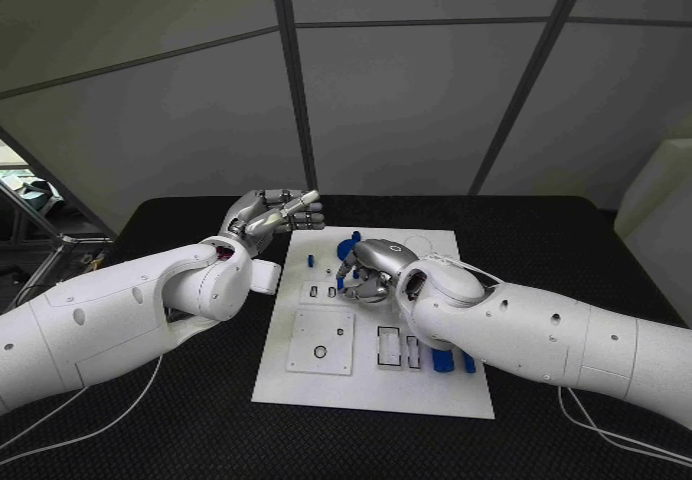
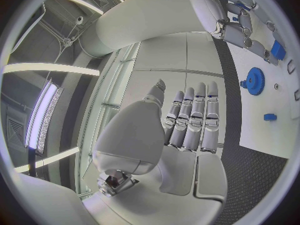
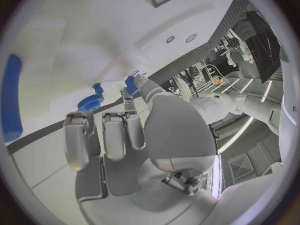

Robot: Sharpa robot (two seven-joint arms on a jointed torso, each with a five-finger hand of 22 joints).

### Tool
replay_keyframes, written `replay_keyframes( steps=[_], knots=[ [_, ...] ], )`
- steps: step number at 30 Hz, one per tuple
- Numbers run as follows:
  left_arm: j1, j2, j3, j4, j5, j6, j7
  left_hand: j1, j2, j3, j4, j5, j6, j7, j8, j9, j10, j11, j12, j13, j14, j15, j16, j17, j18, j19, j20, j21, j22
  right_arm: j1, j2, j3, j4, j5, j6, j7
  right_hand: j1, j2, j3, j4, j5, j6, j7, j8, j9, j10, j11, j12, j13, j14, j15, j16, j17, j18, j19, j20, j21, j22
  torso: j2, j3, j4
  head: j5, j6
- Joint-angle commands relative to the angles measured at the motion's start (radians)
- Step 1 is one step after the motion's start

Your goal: Assemble the parts on the task board

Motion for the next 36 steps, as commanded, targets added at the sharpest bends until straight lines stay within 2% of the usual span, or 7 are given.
replay_keyframes(
  steps=[1,28,36],
  knots=[
    [0.002,0.001,0.001,0.002,-0.005,0.012,0.002,0.003,0.006,0.0,-0.004,0.003,0.001,0.008,-0.004,0.0,-0.001,0.007,-0.004,-0.001,-0.005,0.001,-0.004,0.001,-0.014,-0.003,0.001,-0.004,-0.002,0.0,0.002,-0.001,-0.001,-0.022,0.032,-0.006,-0.007,0.002,-0.001,-0.006,0.006,0.013,-0.008,0.002,0.007,0.055,-0.007,0.002,0.165,0.073,-0.005,-0.002,0.117,-0.015,0.105,-0.006,0.006,0.263,0.0,0.0001,0.0001,0.002,-0.002],
    [0.002,0.0,0.001,-0.001,-0.005,0.012,0.0,0.003,0.006,0.0,-0.004,0.003,0.001,0.008,-0.004,0.0,-0.001,0.007,-0.004,-0.001,-0.005,0.001,-0.004,0.001,-0.014,-0.003,0.001,-0.004,-0.002,-0.008,0.007,-0.003,-0.01,-0.025,0.082,-0.018,-0.023,-0.002,-0.006,-0.005,0.005,0.012,-0.007,-0.003,0.008,0.054,-0.006,-0.001,0.163,0.072,-0.005,-0.005,0.112,-0.015,0.105,-0.006,0.006,0.263,0.0,-0.0001,0.0007,0.006,-0.008],
    [0.002,0.0,0.001,-0.001,-0.005,0.013,0.0,0.003,0.006,0.0,-0.004,0.003,0.001,0.008,-0.004,0.0,-0.001,0.007,-0.004,-0.001,-0.005,0.001,-0.004,0.001,-0.014,-0.003,0.001,-0.004,-0.002,-0.009,0.009,-0.003,-0.011,-0.029,0.076,-0.025,-0.044,-0.017,-0.014,-0.008,0.003,-0.023,0.003,-0.015,0.002,0.048,0.001,-0.01,0.155,0.069,0.0,-0.011,0.1,-0.015,0.105,-0.003,0.006,0.263,0.0,0.0002,-0.0003,0.007,-0.007]
  ],
)
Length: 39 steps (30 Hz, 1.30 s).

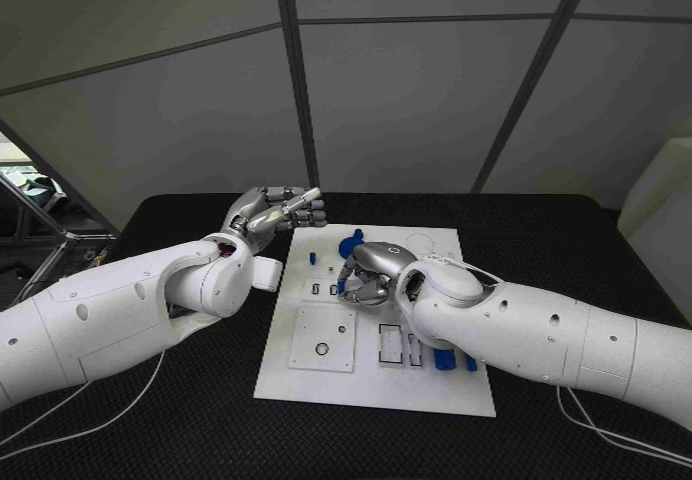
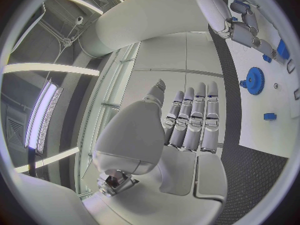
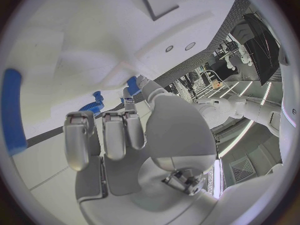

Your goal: Assemble the parts on the task board

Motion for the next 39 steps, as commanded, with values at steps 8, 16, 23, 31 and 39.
replay_keyframes(
  steps=[8,16,23,31,39],
  knots=[
    [0.002,0.0,0.001,0.001,-0.004,0.011,0.003,0.004,0.006,-0.001,-0.006,0.003,0.002,0.008,-0.006,0.0,0.0,0.007,-0.005,-0.001,-0.005,0.001,-0.005,0.002,-0.014,-0.003,0.001,-0.004,-0.002,-0.003,0.001,-0.004,-0.006,-0.019,0.005,-0.024,-0.031,-0.023,-0.013,-0.011,0.002,-0.078,0.022,-0.005,-0.016,0.043,0.015,-0.013,0.148,0.068,0.011,-0.008,0.096,-0.015,0.105,0.006,0.006,0.263,0.0,0.0002,-0.0004,-0.002,-0.002],
    [0.002,-0.001,0.001,0.001,-0.004,0.01,0.003,0.004,0.006,-0.001,-0.006,0.003,0.002,0.008,-0.006,0.0,0.0,0.007,-0.005,-0.001,-0.005,0.001,-0.005,0.002,-0.014,-0.003,0.001,-0.004,-0.002,-0.003,0.001,-0.004,-0.006,-0.022,-0.003,-0.024,-0.04,-0.026,-0.016,-0.01,0.003,-0.085,0.024,-0.003,-0.016,0.042,0.017,-0.014,0.148,0.068,0.013,-0.009,0.094,-0.015,0.105,0.009,0.006,0.263,0.0,0.0004,-0.0004,-0.002,0.0],
    [0.002,-0.001,0.001,0.001,-0.004,0.01,0.003,0.004,0.006,-0.001,-0.006,0.003,0.002,0.008,-0.006,0.0,0.0,0.007,-0.005,-0.001,-0.005,0.001,-0.005,0.002,-0.014,-0.003,0.001,-0.004,-0.002,-0.003,0.0,-0.004,-0.006,-0.023,-0.01,-0.023,-0.058,-0.035,-0.024,-0.005,-0.006,-0.088,0.025,-0.001,-0.015,0.042,0.018,-0.014,0.147,0.068,0.015,-0.01,0.093,-0.015,0.105,0.012,0.006,0.263,0.0,0.0003,-0.0011,-0.001,0.001],
    [0.002,-0.001,0.001,0.0,-0.004,0.013,0.003,0.003,0.006,-0.001,-0.006,0.002,0.001,0.008,-0.006,0.0,0.0,0.008,-0.006,-0.001,-0.005,0.001,-0.006,0.002,-0.014,-0.003,0.001,-0.004,-0.002,-0.003,-0.001,-0.004,-0.003,-0.019,-0.064,-0.015,-0.095,-0.08,-0.07,0.017,-0.09,-0.139,0.03,-0.005,-0.02,0.035,0.024,-0.025,0.137,0.066,0.02,-0.014,0.085,-0.015,0.105,0.017,0.006,0.263,0.0,0.0003,-0.0007,-0.002,0.002],
    [0.002,-0.002,0.001,-0.003,-0.015,0.018,-0.004,0.004,0.007,-0.001,-0.008,0.002,0.001,0.008,-0.007,0.0,0.0,0.007,-0.007,-0.001,-0.002,0.001,-0.005,0.003,-0.013,-0.002,0.001,-0.003,-0.002,-0.003,-0.016,-0.004,0.012,0.012,-0.138,0.017,-0.077,-0.122,-0.11,0.073,-0.091,-0.2,0.043,-0.003,-0.023,0.02,0.035,-0.048,0.115,0.06,0.028,-0.027,0.063,-0.015,0.105,0.025,0.006,0.263,0.0,0.0009,-0.0008,-0.001,0.003]
  ],
)
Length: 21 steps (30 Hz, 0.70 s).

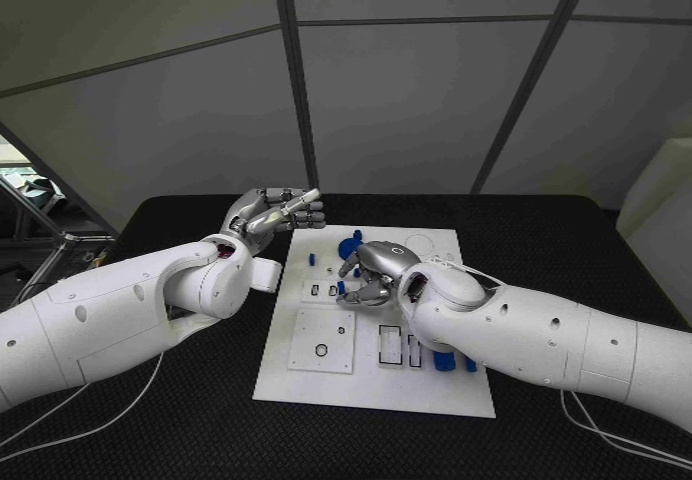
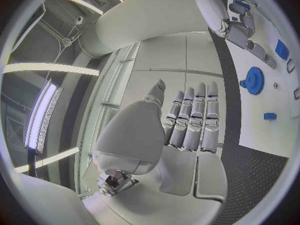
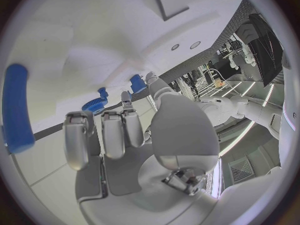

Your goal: Assemble the parts on the task board

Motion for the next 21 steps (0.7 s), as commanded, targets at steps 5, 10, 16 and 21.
replay_keyframes(
  steps=[5,10,16,21],
  knots=[
    [0.002,-0.002,0.001,-0.004,-0.067,0.02,-0.023,-0.001,0.012,-0.005,-0.013,0.0,0.006,0.005,-0.013,0.002,0.01,0.002,-0.013,0.0,0.038,-0.011,0.007,0.014,-0.011,0.03,-0.008,0.015,0.004,0.002,-0.039,0.001,0.038,0.064,-0.119,0.088,0.037,-0.022,-0.018,0.057,-0.002,-0.036,0.008,0.001,0.0,0.014,0.014,-0.007,0.113,0.06,0.01,-0.008,0.059,-0.015,0.105,0.015,0.006,0.263,-0.001,0.0008,0.0004,0.002,0.001],
    [0.001,-0.006,0.001,-0.008,-0.157,0.031,-0.084,-0.015,0.023,-0.011,-0.01,-0.002,0.033,-0.011,-0.01,0.008,0.085,-0.026,0.008,0.011,0.19,-0.056,0.082,0.059,-0.016,0.136,-0.055,0.086,0.033,0.005,-0.123,0.002,0.118,0.175,-0.122,0.196,0.069,-0.003,-0.007,0.06,0.005,0.015,-0.003,0.024,0.016,0.0,0.006,-0.029,0.092,0.054,0.005,-0.02,0.038,-0.009,0.09,0.012,-0.007,0.241,-0.004,0.0002,-0.0023,0.006,0.003],
    [0.002,-0.016,0.001,-0.013,-0.329,0.075,-0.235,-0.061,0.021,-0.039,0.022,-0.01,0.131,-0.08,0.039,0.056,0.279,-0.106,0.107,0.088,0.387,-0.141,0.361,0.285,-0.012,0.291,-0.13,0.25,0.121,0.031,-0.243,0.025,0.212,0.411,0.019,0.285,0.092,0.029,0.011,0.025,0.0,0.107,-0.026,0.042,0.037,-0.087,-0.017,-0.183,-0.049,0.009,-0.014,-0.129,-0.113,0.04,-0.038,-0.007,-0.135,0.048,-0.013,0.0015,-0.002,0.012,0.007],
    [0.008,-0.018,0.001,-0.023,-0.508,0.148,-0.398,-0.103,0.035,-0.075,0.062,-0.016,0.165,-0.123,0.145,0.225,0.376,-0.164,0.639,0.705,0.45,-0.185,1.193,1.153,-0.076,0.437,-0.187,0.721,0.646,0.07,-0.328,0.036,0.258,0.575,0.076,0.316,0.096,0.044,0.032,-0.012,0.005,0.124,-0.026,0.021,0.038,-0.185,-0.019,-0.381,-0.229,-0.038,-0.013,-0.291,-0.296,0.084,-0.155,-0.008,-0.296,-0.151,-0.023,0.0051,-0.0043,0.018,0.002]
  ],
)
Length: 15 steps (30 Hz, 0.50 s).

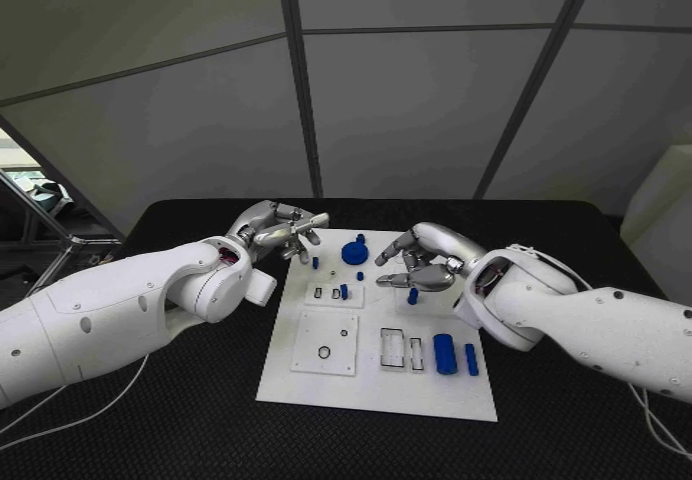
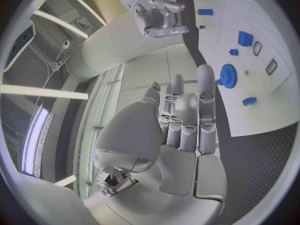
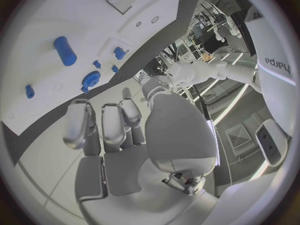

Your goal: Assemble the parts on the task board

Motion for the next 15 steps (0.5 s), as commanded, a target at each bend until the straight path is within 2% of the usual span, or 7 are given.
replay_keyframes(
  steps=[1,2,4,5,10,12,15],
  knots=[
    [0.016,0.004,0.001,-0.012,-0.287,0.126,-0.24,-0.036,0.01,-0.021,0.031,-0.006,-0.013,-0.018,0.064,0.108,0.061,-0.01,0.469,0.535,0.06,-0.017,0.276,0.301,-0.081,0.065,-0.022,0.252,0.321,0.029,-0.044,0.005,0.021,0.254,0.087,0.084,-0.003,0.013,0.01,-0.019,0.006,0.009,0.0,-0.015,0.0,-0.043,-0.003,-0.099,-0.092,-0.021,0.003,-0.085,-0.087,0.023,-0.047,0.0,-0.08,-0.09,-0.014,0.0043,-0.0034,0.004,-0.004],
    [0.021,0.007,0.001,-0.016,-0.324,0.148,-0.27,-0.054,0.008,-0.036,0.052,-0.009,-0.031,-0.019,0.114,0.189,0.066,-0.027,0.602,0.689,0.065,-0.019,0.321,0.354,-0.09,0.068,-0.022,0.312,0.394,0.035,-0.055,0.006,0.023,0.269,0.086,0.085,-0.005,0.013,0.012,-0.024,0.007,0.009,0.0,-0.019,0.0,-0.043,-0.003,-0.107,-0.1,-0.019,0.003,-0.094,-0.091,0.024,-0.047,-0.001,-0.088,-0.098,-0.017,0.0046,-0.0044,0.005,-0.006],
    [0.034,0.016,0.001,-0.028,-0.393,0.211,-0.344,-0.053,0.021,-0.038,0.072,-0.007,-0.069,-0.021,0.159,0.28,0.074,-0.018,0.7,0.811,0.072,-0.025,0.351,0.392,-0.093,0.066,-0.026,0.362,0.46,0.046,-0.077,0.007,0.022,0.294,0.084,0.084,-0.006,0.013,0.014,-0.029,0.008,0.009,0.0,-0.022,0.0,-0.042,-0.002,-0.112,-0.106,-0.016,0.002,-0.099,-0.092,0.025,-0.046,-0.001,-0.094,-0.103,-0.021,0.0049,-0.0047,0.006,-0.008],
    [0.043,0.024,0.001,-0.039,-0.417,0.254,-0.388,-0.047,0.023,-0.038,0.076,-0.003,-0.086,-0.025,0.175,0.318,0.078,-0.015,0.726,0.848,0.073,-0.026,0.357,0.4,-0.095,0.067,-0.026,0.379,0.485,0.051,-0.085,0.008,0.018,0.304,0.082,0.082,-0.006,0.012,0.015,-0.033,0.009,0.008,0.0,-0.024,0.0,-0.038,-0.002,-0.108,-0.104,-0.012,0.002,-0.096,-0.085,0.023,-0.041,-0.001,-0.093,-0.1,-0.023,0.0056,-0.005,0.007,-0.01],
    [0.083,0.064,-0.005,-0.082,-0.496,0.383,-0.545,-0.043,0.025,-0.044,0.098,-0.008,-0.13,-0.024,0.206,0.42,0.087,-0.013,0.769,0.916,0.079,-0.026,0.37,0.419,-0.106,0.083,-0.021,0.423,0.555,0.065,-0.104,0.009,-0.01,0.327,0.07,0.074,-0.003,0.009,0.018,-0.044,0.012,0.008,-0.001,-0.027,-0.001,-0.028,-0.002,-0.098,-0.098,-0.002,0.001,-0.086,-0.066,0.021,-0.03,-0.002,-0.088,-0.091,-0.031,0.0093,-0.0081,0.014,-0.015],
    [0.099,0.085,-0.014,-0.097,-0.527,0.418,-0.587,-0.045,0.024,-0.048,0.106,-0.016,-0.143,-0.02,0.206,0.439,0.074,-0.008,0.755,0.913,0.08,-0.024,0.373,0.423,-0.107,0.083,-0.019,0.429,0.564,0.068,-0.104,0.01,-0.023,0.328,0.068,0.065,-0.003,0.008,0.019,-0.048,0.013,0.006,0.0,-0.029,-0.001,-0.027,-0.002,-0.099,-0.1,-0.001,0.001,-0.089,-0.066,0.021,-0.029,-0.002,-0.09,-0.093,-0.032,0.0106,-0.0086,0.014,-0.017],
    [0.123,0.122,-0.036,-0.123,-0.573,0.458,-0.626,-0.042,0.029,-0.05,0.117,-0.021,-0.157,-0.015,0.209,0.474,0.057,-0.004,0.738,0.914,0.08,-0.019,0.375,0.427,-0.108,0.08,-0.014,0.434,0.573,0.07,-0.098,0.01,-0.04,0.308,0.069,0.048,-0.003,0.01,0.022,-0.052,0.014,0.002,0.0,-0.03,-0.002,-0.026,-0.002,-0.1,-0.102,0.0,0.001,-0.091,-0.067,0.021,-0.028,-0.002,-0.092,-0.095,-0.03,0.0076,-0.0057,0.012,-0.015]
  ],
)
